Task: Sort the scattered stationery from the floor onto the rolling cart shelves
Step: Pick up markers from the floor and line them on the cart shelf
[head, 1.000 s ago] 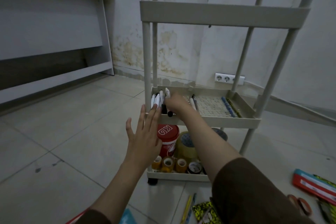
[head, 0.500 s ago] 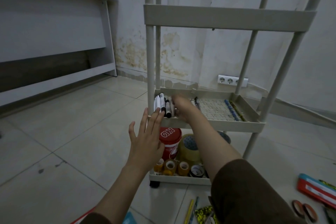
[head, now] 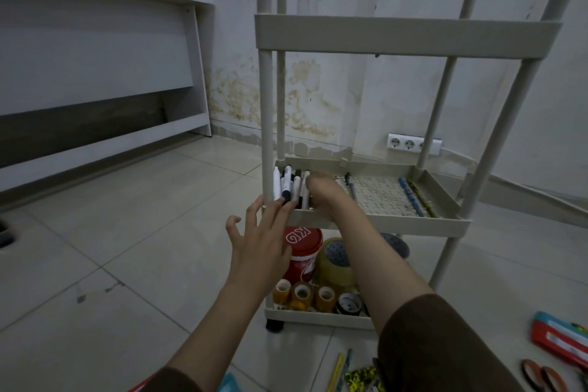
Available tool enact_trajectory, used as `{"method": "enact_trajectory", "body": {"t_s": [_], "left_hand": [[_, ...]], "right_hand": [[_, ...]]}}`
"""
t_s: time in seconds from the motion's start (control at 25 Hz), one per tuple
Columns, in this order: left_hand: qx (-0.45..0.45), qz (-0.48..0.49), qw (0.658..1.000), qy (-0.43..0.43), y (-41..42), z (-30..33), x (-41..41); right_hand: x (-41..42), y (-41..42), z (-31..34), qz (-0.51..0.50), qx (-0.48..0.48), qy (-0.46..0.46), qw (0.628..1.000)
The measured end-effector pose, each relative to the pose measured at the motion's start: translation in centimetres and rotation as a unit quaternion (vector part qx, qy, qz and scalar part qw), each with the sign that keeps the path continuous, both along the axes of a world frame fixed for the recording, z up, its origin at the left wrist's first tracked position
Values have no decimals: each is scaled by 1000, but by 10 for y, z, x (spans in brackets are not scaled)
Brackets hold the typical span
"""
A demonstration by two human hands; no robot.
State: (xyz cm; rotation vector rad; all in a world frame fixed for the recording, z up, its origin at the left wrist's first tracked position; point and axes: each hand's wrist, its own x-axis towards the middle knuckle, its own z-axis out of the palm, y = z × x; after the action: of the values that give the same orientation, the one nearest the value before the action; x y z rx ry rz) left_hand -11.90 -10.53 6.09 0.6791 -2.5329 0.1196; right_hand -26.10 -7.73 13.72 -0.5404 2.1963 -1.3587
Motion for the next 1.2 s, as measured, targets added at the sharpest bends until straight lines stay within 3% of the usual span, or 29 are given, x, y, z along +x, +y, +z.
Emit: {"method": "enact_trajectory", "body": {"t_s": [0.36,0.76,1.0,1.2], "left_hand": [[-23,32,999,-26,2,1,-5],[11,12,999,-29,4,-1,-2],[80,-45,996,-6,4,1,8],[75,-86,991,68,13,12,14]], "right_hand": [[0,2,-8,-21,-54,18,998],[4,4,-4,-41,-52,29,997],[21,22,-1,-40,-189,144,970],[5,57,21,-48,-160,296,941]]}}
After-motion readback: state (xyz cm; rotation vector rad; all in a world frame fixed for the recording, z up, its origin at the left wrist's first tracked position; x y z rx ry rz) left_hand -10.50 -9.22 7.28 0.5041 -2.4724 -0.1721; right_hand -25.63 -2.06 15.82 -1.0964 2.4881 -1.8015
